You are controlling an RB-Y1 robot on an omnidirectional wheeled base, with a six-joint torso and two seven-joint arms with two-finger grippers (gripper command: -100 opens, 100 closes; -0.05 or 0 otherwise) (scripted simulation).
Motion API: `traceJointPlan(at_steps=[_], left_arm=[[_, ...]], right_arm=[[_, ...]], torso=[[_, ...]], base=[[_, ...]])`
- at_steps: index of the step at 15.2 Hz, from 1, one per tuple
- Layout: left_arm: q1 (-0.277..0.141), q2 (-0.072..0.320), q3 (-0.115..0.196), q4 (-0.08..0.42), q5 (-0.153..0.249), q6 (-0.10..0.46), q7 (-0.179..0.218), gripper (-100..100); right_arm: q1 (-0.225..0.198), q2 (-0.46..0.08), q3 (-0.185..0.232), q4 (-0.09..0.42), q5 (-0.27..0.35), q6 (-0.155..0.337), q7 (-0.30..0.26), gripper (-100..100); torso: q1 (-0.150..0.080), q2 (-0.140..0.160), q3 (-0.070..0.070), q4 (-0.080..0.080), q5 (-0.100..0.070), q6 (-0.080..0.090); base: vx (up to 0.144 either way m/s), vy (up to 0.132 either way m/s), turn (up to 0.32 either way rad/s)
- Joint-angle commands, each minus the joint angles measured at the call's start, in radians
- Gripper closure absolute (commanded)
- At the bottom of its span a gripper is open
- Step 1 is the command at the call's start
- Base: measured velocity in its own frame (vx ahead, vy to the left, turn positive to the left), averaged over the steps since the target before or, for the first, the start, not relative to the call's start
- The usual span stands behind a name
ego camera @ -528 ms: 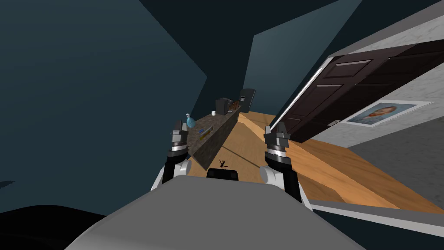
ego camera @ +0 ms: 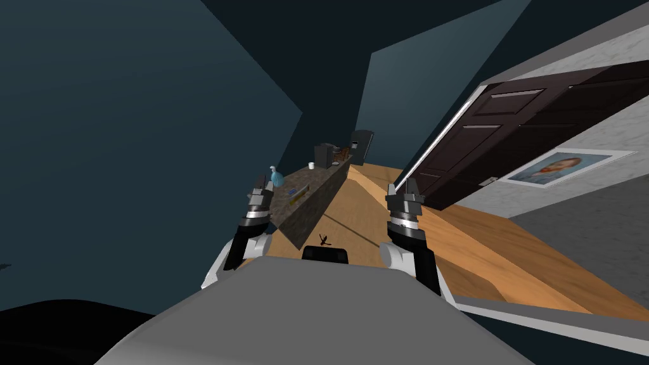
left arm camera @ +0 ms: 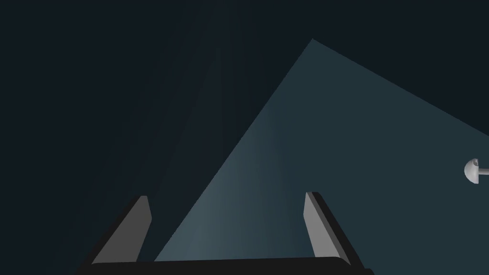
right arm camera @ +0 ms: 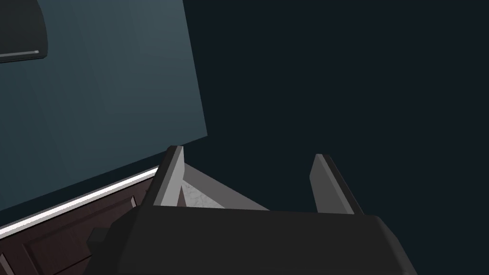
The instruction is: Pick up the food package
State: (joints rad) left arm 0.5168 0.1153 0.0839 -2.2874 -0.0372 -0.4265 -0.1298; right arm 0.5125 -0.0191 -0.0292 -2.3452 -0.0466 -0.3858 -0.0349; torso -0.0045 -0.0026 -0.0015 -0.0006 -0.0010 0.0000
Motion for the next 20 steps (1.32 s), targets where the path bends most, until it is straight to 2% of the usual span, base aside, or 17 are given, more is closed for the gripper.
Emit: traceJointPlan(at_steps=[1, 2, 3, 4, 5, 7, 8, 9, 10, 12, 13, 15, 16, 18, 19, 20], left_arm=[[-0.005, 0.036, 0.023, 0.000, 0.019, 0.050, 0.016, -100], [-0.005, 0.036, 0.023, 0.000, 0.019, 0.052, 0.016, -100], [-0.007, 0.060, 0.044, -0.001, 0.036, 0.087, 0.029, -100], [-0.007, 0.060, 0.044, -0.001, 0.036, 0.095, 0.029, -100], [-0.010, 0.084, 0.066, -0.002, 0.054, 0.123, 0.044, -100], [-0.010, 0.084, 0.066, -0.002, 0.054, 0.141, 0.044, -100], [-0.013, 0.107, 0.091, -0.002, 0.074, 0.178, 0.060, -100], [-0.013, 0.107, 0.091, -0.002, 0.074, 0.192, 0.060, -100], [-0.016, 0.128, 0.116, -0.003, 0.095, 0.214, 0.077, -100], [-0.016, 0.128, 0.116, -0.003, 0.095, 0.246, 0.077, -100], [-0.020, 0.149, 0.143, -0.003, 0.117, 0.275, 0.094, -100], [-0.020, 0.149, 0.143, -0.003, 0.117, 0.304, 0.094, -100], [-0.023, 0.168, 0.171, -0.002, 0.140, 0.332, 0.113, -100], [-0.023, 0.168, 0.171, -0.002, 0.140, 0.365, 0.113, -100], [-0.026, 0.186, 0.200, -0.001, 0.164, 0.393, 0.133, -100], [-0.026, 0.186, 0.200, -0.001, 0.164, 0.408, 0.133, -100]], right_arm=[[0.000, 0.000, 0.000, 0.000, 0.000, 0.000, 0.000, 0], [0.000, 0.000, 0.000, 0.000, 0.000, 0.000, 0.000, 0], [0.000, 0.000, 0.000, 0.000, 0.000, 0.000, 0.000, 0], [0.000, 0.000, 0.000, 0.000, 0.000, 0.000, 0.000, 0], [0.000, 0.000, 0.000, 0.000, 0.000, 0.000, 0.000, 0], [0.000, 0.000, 0.000, 0.000, 0.000, 0.000, 0.000, 0], [0.000, 0.000, 0.000, 0.000, 0.000, 0.000, 0.000, 0], [0.000, 0.000, 0.000, 0.000, 0.000, 0.000, 0.000, 0], [0.000, 0.000, 0.000, 0.000, 0.000, 0.000, 0.000, 0], [0.000, 0.000, 0.000, 0.000, 0.000, 0.000, 0.000, 0], [0.000, 0.000, 0.000, 0.000, 0.000, 0.000, 0.000, 0], [0.000, 0.000, 0.000, 0.000, 0.000, 0.000, 0.000, 0], [0.000, 0.000, 0.000, 0.000, 0.000, 0.000, 0.000, 0], [0.000, 0.000, 0.000, 0.000, 0.000, 0.000, 0.000, 0], [0.000, 0.000, 0.000, 0.000, 0.000, 0.000, 0.000, 0], [0.000, 0.000, 0.000, 0.000, 0.000, 0.000, 0.000, 0]], torso=[[0.000, 0.000, 0.000, 0.000, 0.000, 0.000], [0.000, 0.000, 0.000, 0.000, 0.000, 0.000], [0.000, 0.000, 0.000, 0.000, 0.000, 0.000], [0.000, -0.001, 0.000, 0.000, 0.000, 0.000], [0.000, -0.001, -0.001, 0.000, 0.000, 0.000], [0.000, -0.001, -0.001, 0.000, 0.000, 0.000], [0.000, -0.001, -0.001, 0.000, 0.000, 0.000], [0.001, -0.001, -0.001, 0.000, 0.000, 0.000], [0.001, -0.001, -0.001, 0.000, 0.000, 0.000], [0.000, -0.002, -0.001, -0.001, 0.000, 0.000], [0.000, -0.002, -0.001, 0.000, 0.000, 0.000], [0.000, -0.001, 0.000, 0.000, 0.000, 0.000], [0.001, 0.000, 0.000, 0.000, 0.000, 0.000], [0.000, -0.001, -0.001, 0.000, 0.000, 0.000], [0.000, -0.001, -0.001, 0.000, 0.000, 0.000], [0.000, -0.002, -0.001, 0.000, 0.000, 0.000]], base=[[0.039, -0.072, 0.013], [0.040, -0.065, 0.015], [0.052, -0.068, 0.013], [0.053, -0.069, 0.014], [0.056, -0.072, 0.018], [0.043, -0.057, 0.014], [0.040, -0.054, 0.009], [0.048, -0.056, 0.013], [0.070, -0.066, 0.013], [0.056, -0.068, 0.013], [0.039, -0.066, 0.013], [0.029, -0.043, 0.056], [0.028, -0.051, 0.025], [0.058, -0.065, -0.028], [0.075, -0.073, -0.014], [0.083, -0.074, 0.013]])
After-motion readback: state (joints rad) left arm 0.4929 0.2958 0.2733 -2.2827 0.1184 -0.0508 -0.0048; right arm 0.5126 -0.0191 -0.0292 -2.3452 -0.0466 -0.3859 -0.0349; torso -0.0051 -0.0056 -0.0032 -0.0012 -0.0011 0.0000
